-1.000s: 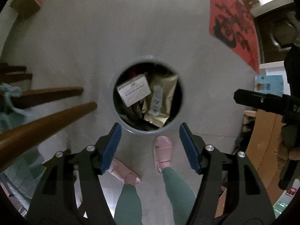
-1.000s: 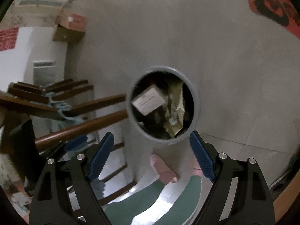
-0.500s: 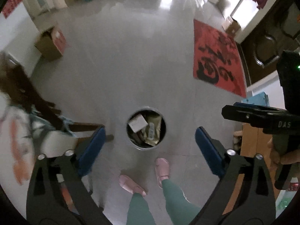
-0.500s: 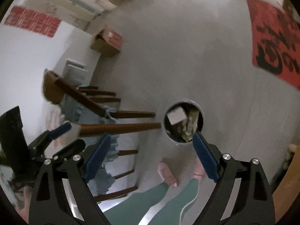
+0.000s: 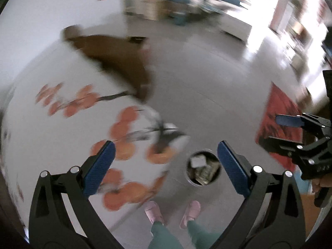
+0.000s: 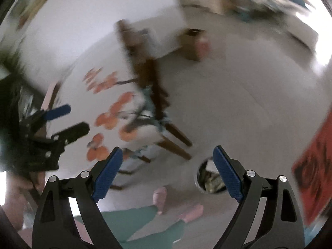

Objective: Collect trash

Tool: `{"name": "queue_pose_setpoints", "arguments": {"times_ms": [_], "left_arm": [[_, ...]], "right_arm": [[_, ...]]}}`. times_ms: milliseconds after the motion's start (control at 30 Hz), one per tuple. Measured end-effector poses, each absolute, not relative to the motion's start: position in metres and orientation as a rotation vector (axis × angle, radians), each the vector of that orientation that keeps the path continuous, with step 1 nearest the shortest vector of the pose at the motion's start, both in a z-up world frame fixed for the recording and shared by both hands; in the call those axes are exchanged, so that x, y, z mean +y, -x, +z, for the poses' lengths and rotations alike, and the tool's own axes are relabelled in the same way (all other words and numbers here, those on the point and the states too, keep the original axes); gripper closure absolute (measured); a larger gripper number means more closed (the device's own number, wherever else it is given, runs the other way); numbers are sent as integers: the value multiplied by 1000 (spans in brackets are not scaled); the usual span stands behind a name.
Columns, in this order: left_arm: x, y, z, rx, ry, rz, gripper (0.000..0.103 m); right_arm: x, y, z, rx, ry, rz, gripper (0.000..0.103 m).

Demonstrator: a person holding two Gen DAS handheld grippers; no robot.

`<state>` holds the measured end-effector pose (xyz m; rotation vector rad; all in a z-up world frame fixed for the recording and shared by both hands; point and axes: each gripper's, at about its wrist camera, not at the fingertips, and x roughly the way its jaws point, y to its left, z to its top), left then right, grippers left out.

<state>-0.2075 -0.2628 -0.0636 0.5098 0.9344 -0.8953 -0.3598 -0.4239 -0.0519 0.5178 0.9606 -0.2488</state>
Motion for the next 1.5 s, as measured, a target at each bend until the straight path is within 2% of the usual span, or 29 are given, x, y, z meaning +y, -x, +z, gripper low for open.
{"name": "queue_pose_setpoints", "arguments": {"times_ms": [267,567,767,1200,1333,1500], "left_arm": [[-153,127,-43,937,-297,-565,7],[-64,46,-27,905,-148,-384,7],[-11,13,-10,817,-96,-271,7],[52,-36,-12,771,-22,-135,7],[53,-51,-24,803,5,-120,7],[43,-54,-23,794,-1,-145,7]], "right_arm": [[-347,223,-30,1006,-297,37,15],[-261,105,-13,1001,-221,156,15],[-218,43,-7,996,-190,197,15],[-164,-31,-14,948,-143,169,15],[-159,-37,-19,882,-81,110,15],[-170,-47,-27,888,-77,84,14]]}}
